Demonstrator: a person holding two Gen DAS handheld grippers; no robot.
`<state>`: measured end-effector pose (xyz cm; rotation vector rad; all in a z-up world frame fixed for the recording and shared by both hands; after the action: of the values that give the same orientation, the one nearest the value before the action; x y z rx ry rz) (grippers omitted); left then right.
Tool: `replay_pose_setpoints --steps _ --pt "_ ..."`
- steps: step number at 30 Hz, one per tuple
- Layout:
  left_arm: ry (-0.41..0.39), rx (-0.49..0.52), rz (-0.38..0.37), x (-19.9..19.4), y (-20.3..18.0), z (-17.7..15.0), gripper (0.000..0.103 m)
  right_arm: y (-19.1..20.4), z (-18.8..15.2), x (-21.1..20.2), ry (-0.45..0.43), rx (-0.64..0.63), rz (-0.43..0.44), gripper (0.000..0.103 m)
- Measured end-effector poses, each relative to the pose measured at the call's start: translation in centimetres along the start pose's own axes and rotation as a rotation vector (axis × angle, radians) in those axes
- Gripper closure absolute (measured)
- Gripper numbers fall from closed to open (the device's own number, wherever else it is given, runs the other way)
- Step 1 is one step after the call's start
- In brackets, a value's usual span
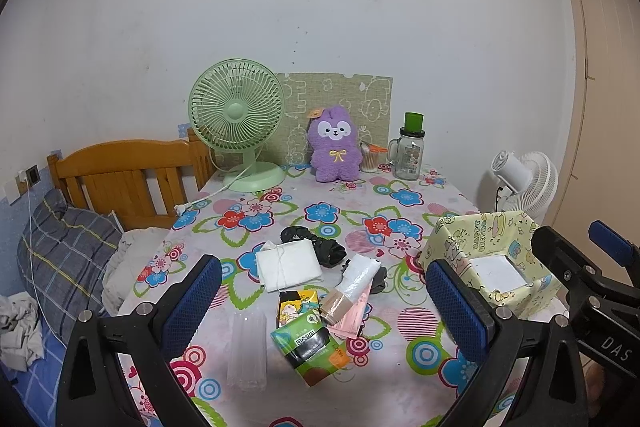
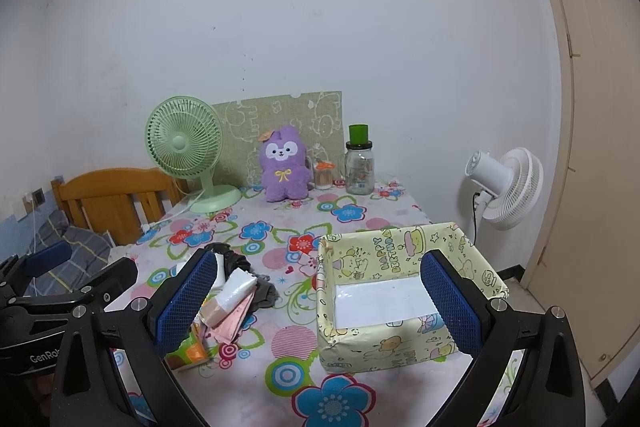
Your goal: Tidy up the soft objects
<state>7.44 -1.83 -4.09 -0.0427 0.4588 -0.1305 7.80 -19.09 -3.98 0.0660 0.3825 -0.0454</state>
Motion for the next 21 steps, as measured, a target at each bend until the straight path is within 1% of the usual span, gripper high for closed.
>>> replay_pose_setpoints --steps 14,21 --pt "0.010 -0.006 -0.002 0.2 0.2 -0.3 0.000 0.0 0.0 0.2 0.004 -0.003 -0.002 0.000" --pt "0.029 -0.013 0.003 1.1 0.6 -0.5 0.000 0.4 -0.2 0.7 0.011 -0.008 0.005 0.000"
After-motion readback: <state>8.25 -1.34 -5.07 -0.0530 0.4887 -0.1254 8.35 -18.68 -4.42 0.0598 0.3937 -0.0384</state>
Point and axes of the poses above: each gripper's, at about its wrist camera, not at the fingertips, and x roughly the way its jaws point, y to its left, z to its top, the point moved 9 cm from there along x, roughly the way its jaws point, and after that the axes turned 7 degrees about -z, right-handed, at the moved point
